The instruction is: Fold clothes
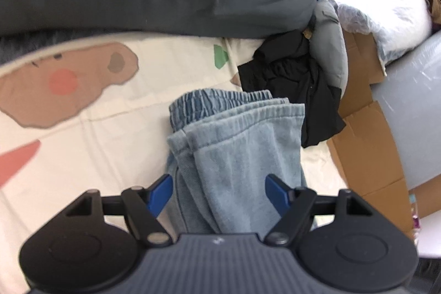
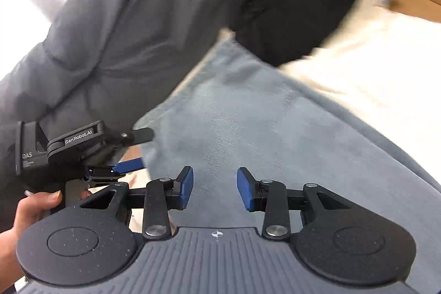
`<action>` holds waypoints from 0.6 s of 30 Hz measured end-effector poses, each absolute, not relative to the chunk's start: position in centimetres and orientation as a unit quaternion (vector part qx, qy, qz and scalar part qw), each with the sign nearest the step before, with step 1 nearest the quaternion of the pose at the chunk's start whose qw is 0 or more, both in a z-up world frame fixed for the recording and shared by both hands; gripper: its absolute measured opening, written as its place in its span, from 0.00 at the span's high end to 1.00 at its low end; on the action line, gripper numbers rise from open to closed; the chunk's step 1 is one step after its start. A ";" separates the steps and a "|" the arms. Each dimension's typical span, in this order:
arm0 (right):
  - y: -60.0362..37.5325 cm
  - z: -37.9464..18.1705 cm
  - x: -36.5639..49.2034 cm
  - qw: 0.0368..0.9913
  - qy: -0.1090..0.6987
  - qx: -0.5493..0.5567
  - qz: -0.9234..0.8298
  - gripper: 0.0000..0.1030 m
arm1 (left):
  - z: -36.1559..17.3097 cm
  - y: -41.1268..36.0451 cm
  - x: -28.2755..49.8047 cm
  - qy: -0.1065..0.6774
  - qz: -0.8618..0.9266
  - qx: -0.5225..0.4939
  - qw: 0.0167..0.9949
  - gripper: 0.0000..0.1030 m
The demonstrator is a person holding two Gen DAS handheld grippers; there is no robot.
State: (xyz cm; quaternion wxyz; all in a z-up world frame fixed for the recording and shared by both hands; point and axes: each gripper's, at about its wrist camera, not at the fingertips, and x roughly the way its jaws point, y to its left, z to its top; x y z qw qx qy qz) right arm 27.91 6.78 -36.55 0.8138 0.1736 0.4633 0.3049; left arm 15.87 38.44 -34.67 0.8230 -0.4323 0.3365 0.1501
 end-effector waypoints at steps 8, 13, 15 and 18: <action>-2.8 -36.6 22.8 0.829 0.486 0.221 0.166 0.60 | -36.0 38.4 15.7 0.338 0.149 -0.432 0.823 0.74; -7.6 -36.7 18.3 0.837 0.480 0.252 0.077 0.60 | -35.7 39.2 15.5 0.343 0.148 -0.424 0.825 0.74; -9.4 -36.9 16.5 0.833 0.477 0.275 0.045 0.60 | -35.4 39.3 15.3 0.346 0.160 -0.420 0.824 0.62; -11.2 -37.8 14.2 0.827 0.475 0.299 -0.002 0.60 | -35.2 39.6 14.7 0.343 0.172 -0.435 0.814 0.50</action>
